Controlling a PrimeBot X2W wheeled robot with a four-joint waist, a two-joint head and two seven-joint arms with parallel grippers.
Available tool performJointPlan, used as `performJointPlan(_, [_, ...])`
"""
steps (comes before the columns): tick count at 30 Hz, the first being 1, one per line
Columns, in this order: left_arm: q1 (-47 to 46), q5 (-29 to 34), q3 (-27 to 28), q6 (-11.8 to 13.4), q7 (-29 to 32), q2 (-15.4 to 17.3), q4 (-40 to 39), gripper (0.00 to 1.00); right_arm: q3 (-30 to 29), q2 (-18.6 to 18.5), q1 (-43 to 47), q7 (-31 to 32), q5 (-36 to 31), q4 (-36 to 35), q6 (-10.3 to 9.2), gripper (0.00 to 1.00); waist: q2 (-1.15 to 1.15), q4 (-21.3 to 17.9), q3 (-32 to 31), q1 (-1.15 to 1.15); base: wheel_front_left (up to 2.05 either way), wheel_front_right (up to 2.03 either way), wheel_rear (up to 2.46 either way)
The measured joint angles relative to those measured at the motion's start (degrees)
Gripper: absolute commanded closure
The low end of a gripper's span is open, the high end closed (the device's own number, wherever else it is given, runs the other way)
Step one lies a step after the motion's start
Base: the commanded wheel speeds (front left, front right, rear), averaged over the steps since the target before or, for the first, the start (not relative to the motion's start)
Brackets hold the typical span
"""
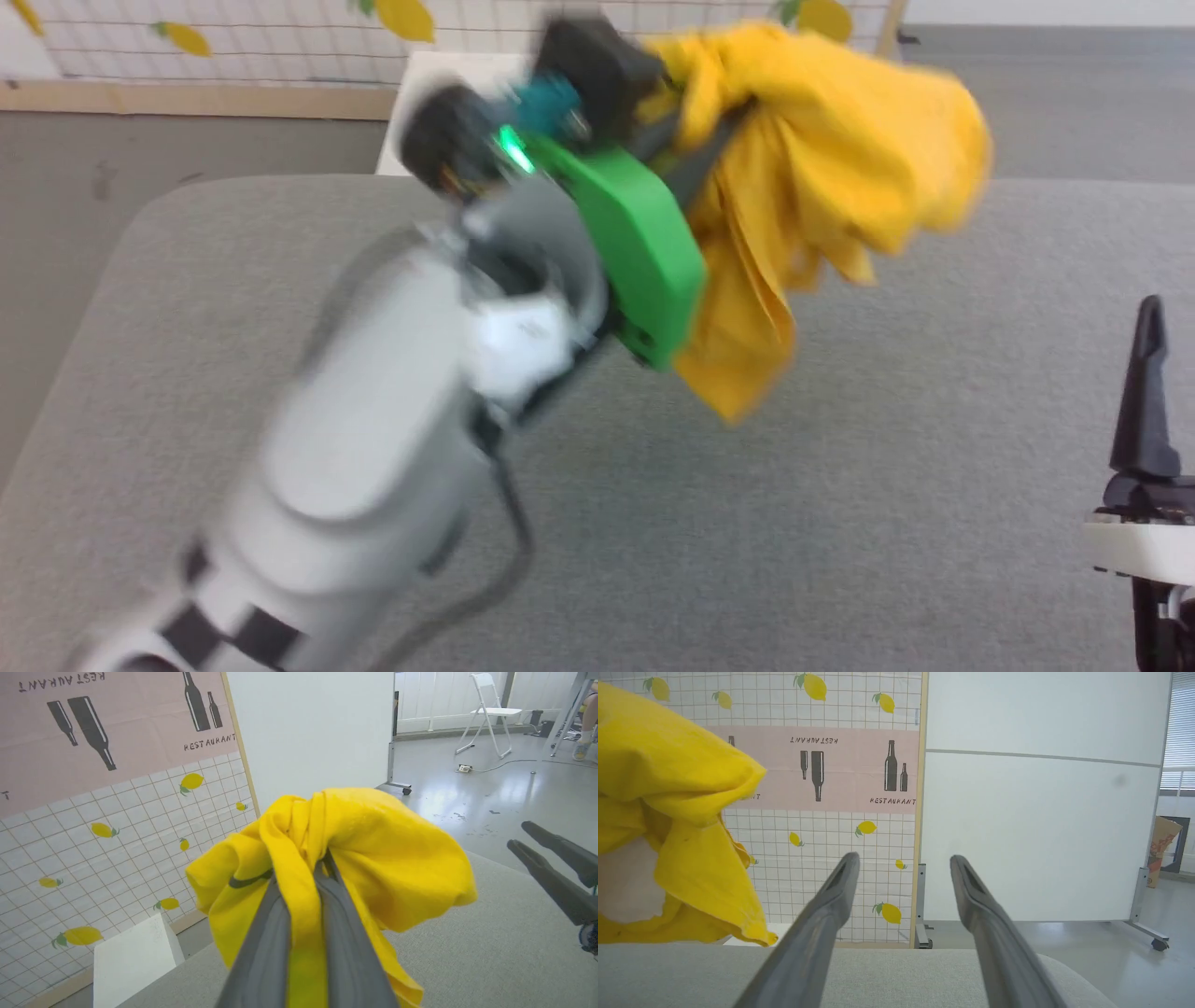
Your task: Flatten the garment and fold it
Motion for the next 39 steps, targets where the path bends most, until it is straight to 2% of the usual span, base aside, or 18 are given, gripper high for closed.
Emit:
performJointPlan(4, [4.39, 3.30, -3.42, 1.72, -5.88, -2.92, 5.25, 1.00, 0.15, -0.02, -0.03, 0.00, 0.01, -0.71, 0.00, 0.00, 0.00, -2.04, 1.20, 0.00, 0.00, 0.00, 0.00])
performJointPlan(9, [10.10, 7.58, -8.38, 2.75, -11.79, -3.99, 16.44, 1.00, 1.72, 0.00, -0.12, 0.00, 0.20, -0.77, 0.00, 0.00, 0.00, -4.61, 3.27, 0.00, 0.00, 0.00, 0.00])
performJointPlan(14, [14.40, 7.13, -11.76, 0.68, -12.63, -5.71, 27.63, 1.00, 2.16, -0.01, -0.14, 0.00, 0.49, -0.43, 0.00, 0.00, 0.00, -6.51, 5.31, 0.00, 0.00, 0.00, 0.00])
performJointPlan(15, [15.01, 6.37, -12.01, 0.12, -12.65, -6.34, 29.71, 0.82, 2.26, -0.01, -0.14, 0.00, 0.53, -0.25, 0.00, 0.00, 0.00, -6.77, 5.66, 0.00, 0.00, 0.00, 0.00])
performJointPlan(16, [15.58, 5.12, -11.98, -0.29, -13.01, -7.11, 31.49, 0.55, 2.40, -0.01, -0.14, 0.00, 0.53, -0.07, 0.00, 0.00, 0.00, -6.97, 5.95, 0.00, 0.00, 0.00, 0.00])
performJointPlan(17, [15.83, 4.55, -11.99, -0.33, -13.46, -7.57, 32.64, 0.05, 2.55, -0.02, -0.15, 0.00, 0.53, 0.10, 0.00, 0.00, 0.00, -7.07, 6.11, 0.00, 0.00, 0.00, 0.00])
performJointPlan(18, [15.84, 4.39, -12.05, -0.44, -14.19, -7.94, 33.77, 0.00, 2.78, -0.01, -0.16, 0.00, 0.53, 0.29, 0.00, 0.00, 0.00, -7.09, 6.14, 0.00, 0.00, 0.00, 0.00])
performJointPlan(24, [15.44, 0.36, -7.38, -0.16, -22.32, -9.28, 33.37, 0.00, 3.52, -0.01, -0.18, 0.00, 0.52, 1.15, 0.00, 0.00, 0.00, -6.24, 4.78, 0.00, 0.00, 0.00, 0.00])
performJointPlan(25, [15.51, -1.35, -4.11, 0.66, -25.86, -8.89, 29.59, 0.00, 3.80, -0.01, 0.03, 0.00, 0.52, 1.71, 0.00, 0.00, 0.00, -5.52, 3.23, 0.00, 0.00, 0.00, 0.00])
performJointPlan(26, [15.74, -1.90, -2.99, 1.33, -26.88, -8.16, 27.68, 0.00, 3.93, -0.01, 0.24, 0.00, 0.52, 1.86, 0.00, 0.00, 0.00, -5.28, 2.64, 0.00, 0.00, 0.00, 0.00])
performJointPlan(29, [18.42, -2.58, 0.63, 4.11, -29.65, -4.49, 21.04, 0.00, 4.53, -0.01, 1.58, 0.08, 0.54, 2.26, 0.00, 0.00, 0.00, -4.65, 0.92, 0.00, 0.00, 0.00, 0.00])
performJointPlan(34, [28.85, -2.10, 8.32, 11.26, -35.12, 5.01, 8.22, 0.00, 5.76, -0.01, 3.44, 0.42, 0.80, 2.80, 0.00, 0.00, -0.01, -3.84, -1.50, 0.00, 0.00, 0.00, 0.00])
performJointPlan(37, [36.72, -2.23, 14.35, 15.16, -37.15, 7.64, 0.88, 0.00, 6.16, -0.01, 4.00, 0.43, 1.15, 3.13, 0.00, 0.00, -0.01, -3.37, -2.18, 0.00, 0.00, 0.00, 0.00])
performJointPlan(39, [42.11, -2.02, 17.79, 16.73, -37.55, 8.37, -3.18, 0.00, 6.33, 0.00, 4.44, 0.44, 1.54, 3.43, 0.00, 0.00, 0.00, -3.05, -2.27, 0.00, 0.00, 0.00, 0.00])
